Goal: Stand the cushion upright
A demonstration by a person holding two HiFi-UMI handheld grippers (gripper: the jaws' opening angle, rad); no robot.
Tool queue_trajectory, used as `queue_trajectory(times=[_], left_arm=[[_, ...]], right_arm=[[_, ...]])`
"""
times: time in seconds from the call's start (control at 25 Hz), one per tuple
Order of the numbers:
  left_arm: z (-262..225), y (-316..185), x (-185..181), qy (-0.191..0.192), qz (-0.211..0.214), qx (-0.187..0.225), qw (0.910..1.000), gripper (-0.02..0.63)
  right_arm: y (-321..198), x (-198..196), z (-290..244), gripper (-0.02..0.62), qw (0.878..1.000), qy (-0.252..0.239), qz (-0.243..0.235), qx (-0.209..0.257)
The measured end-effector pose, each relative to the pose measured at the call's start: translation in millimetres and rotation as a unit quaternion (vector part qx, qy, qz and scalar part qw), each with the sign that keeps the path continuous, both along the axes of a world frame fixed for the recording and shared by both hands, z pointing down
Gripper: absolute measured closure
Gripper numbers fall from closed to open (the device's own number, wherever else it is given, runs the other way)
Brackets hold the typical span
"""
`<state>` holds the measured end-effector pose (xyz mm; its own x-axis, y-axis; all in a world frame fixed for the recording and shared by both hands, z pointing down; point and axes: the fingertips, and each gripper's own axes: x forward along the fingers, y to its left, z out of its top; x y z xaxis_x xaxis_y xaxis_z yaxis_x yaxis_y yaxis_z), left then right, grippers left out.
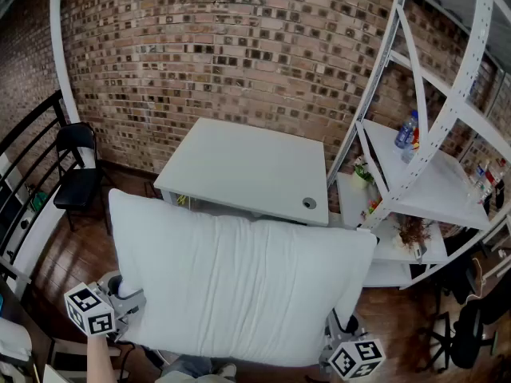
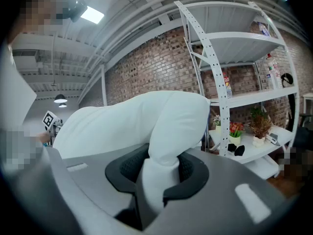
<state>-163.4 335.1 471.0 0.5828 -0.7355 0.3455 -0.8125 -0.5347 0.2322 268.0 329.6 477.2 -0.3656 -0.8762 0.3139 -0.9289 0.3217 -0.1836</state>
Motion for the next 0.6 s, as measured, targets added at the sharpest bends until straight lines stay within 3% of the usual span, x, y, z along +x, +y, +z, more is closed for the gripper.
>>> queue_trajectory(times=[0.6], left_arm=[[8.8,-76.5,-21.7,0.012,0.009,0.003,0.9999,0.379]], right_arm=[[-70.2,-19.6,-0.5,0.499,1.000,0.009,0.014,-0.001]])
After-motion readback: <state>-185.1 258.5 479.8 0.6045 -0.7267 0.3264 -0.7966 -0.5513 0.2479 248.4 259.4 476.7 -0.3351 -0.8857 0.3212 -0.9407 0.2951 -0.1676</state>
